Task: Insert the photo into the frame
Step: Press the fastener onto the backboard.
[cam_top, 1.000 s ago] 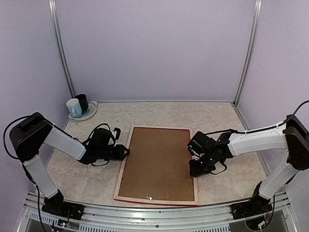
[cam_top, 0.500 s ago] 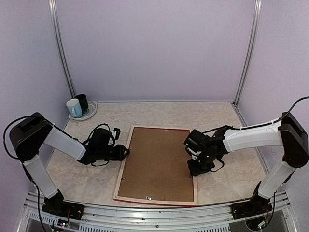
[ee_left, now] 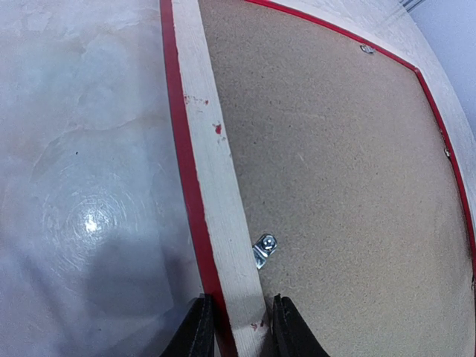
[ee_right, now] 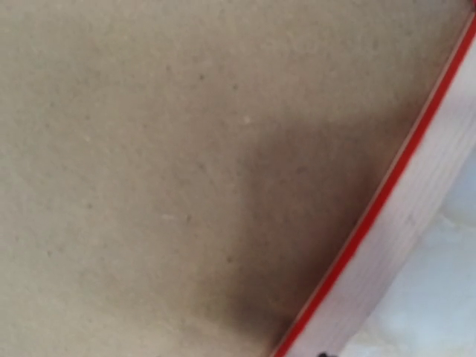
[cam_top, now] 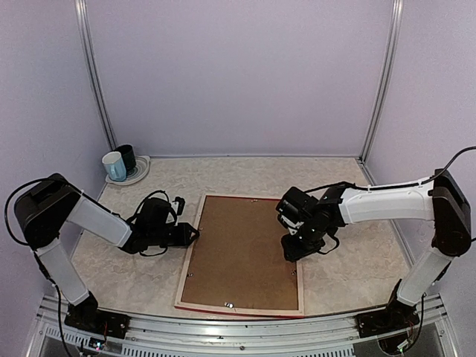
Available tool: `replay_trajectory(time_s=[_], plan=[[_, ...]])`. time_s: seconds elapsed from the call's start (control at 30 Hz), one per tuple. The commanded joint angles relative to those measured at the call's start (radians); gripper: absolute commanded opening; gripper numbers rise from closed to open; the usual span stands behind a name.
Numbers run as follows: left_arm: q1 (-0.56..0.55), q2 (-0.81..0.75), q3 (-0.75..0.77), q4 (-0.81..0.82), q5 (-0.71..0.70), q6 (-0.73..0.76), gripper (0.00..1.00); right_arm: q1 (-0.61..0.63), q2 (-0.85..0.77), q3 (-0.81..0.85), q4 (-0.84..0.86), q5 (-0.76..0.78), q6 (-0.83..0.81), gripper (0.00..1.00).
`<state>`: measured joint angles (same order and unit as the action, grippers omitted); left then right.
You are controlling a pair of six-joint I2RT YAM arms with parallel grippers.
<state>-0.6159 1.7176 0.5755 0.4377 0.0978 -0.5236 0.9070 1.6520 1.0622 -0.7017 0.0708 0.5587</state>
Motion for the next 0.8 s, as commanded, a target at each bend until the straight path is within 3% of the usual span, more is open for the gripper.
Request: replay_trajectory(time_s=[0.0, 0.3, 0.4, 0.77], plan=[[0.007, 0.031, -0.061, -0.209, 0.003, 0.002, 0.26, 0.000, 0.032, -0.010, 0.010, 0.006, 0.024, 0.45], [0.007, 0.038, -0.060, -0.212, -0.002, -0.001, 0.25, 0.000, 0.039, -0.101, 0.020, 0.009, 0.060, 0.45], [0.007, 0.044, -0.058, -0.212, -0.003, -0.003, 0.16, 0.001, 0.027, -0.123, 0.021, -0.002, 0.064, 0.43], [0.007, 0.049, -0.057, -0.213, -0.013, -0.006, 0.16, 0.003, -0.062, -0.150, -0.003, -0.008, 0.074, 0.41]])
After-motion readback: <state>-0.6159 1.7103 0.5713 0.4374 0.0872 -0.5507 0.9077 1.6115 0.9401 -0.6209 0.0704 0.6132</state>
